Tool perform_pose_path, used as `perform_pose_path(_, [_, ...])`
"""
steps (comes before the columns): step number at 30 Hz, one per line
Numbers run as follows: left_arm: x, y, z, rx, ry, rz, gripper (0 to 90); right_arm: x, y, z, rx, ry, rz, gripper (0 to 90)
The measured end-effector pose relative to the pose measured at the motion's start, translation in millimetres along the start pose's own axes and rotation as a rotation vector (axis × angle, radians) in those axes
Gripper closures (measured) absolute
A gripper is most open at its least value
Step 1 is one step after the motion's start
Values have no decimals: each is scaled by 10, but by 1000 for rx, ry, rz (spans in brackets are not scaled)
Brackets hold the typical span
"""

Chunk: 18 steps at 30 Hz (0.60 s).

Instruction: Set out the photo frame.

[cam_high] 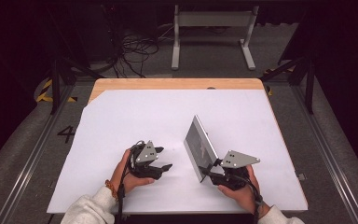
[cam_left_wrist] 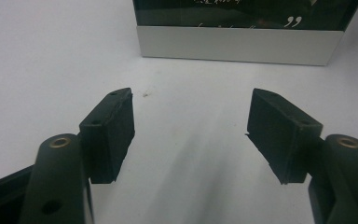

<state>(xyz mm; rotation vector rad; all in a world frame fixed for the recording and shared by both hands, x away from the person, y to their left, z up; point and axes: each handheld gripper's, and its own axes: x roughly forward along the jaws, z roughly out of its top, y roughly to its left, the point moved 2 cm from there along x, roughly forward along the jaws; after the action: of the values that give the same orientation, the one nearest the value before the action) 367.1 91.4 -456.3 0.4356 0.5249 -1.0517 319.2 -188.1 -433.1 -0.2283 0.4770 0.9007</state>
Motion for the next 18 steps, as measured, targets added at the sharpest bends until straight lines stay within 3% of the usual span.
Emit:
perform_pose_path(8, [13, 46, 14, -14, 1, -5, 274, -3, -78, 2, 15, 1, 47, 660])
perform_pose_path(18, [181, 80, 121, -14, 16, -32, 237, -6, -166, 2, 20, 4, 92, 693])
